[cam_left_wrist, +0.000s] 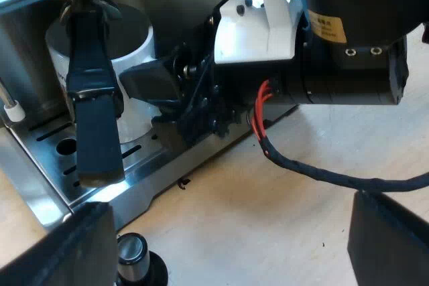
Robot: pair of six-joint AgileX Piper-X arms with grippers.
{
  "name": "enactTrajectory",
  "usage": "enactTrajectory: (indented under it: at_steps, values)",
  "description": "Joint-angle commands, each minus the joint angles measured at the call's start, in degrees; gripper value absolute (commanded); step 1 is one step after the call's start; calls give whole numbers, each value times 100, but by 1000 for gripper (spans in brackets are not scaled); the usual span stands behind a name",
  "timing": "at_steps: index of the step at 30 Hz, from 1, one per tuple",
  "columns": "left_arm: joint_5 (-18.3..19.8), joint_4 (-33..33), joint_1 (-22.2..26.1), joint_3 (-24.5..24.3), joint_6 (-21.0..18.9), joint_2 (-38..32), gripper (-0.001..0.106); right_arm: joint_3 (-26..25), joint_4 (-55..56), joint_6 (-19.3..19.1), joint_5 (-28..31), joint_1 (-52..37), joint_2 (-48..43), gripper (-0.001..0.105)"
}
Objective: Place mug into machine
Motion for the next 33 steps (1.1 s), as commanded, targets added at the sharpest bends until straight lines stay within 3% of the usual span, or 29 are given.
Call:
enactTrajectory:
  at_steps: [1, 18, 33]
  values:
    - [50, -23, -17, -8, -21, -17, 72, -58, -119, -111, 35, -11, -49, 44]
    - [50, -54, -17, -8, -21, -17, 72, -58, 1338, -117, 41, 285, -1212, 44]
    - [243, -134, -17, -119, -34, -88, 72, -58, 2402, -58, 597, 1036, -2185, 44]
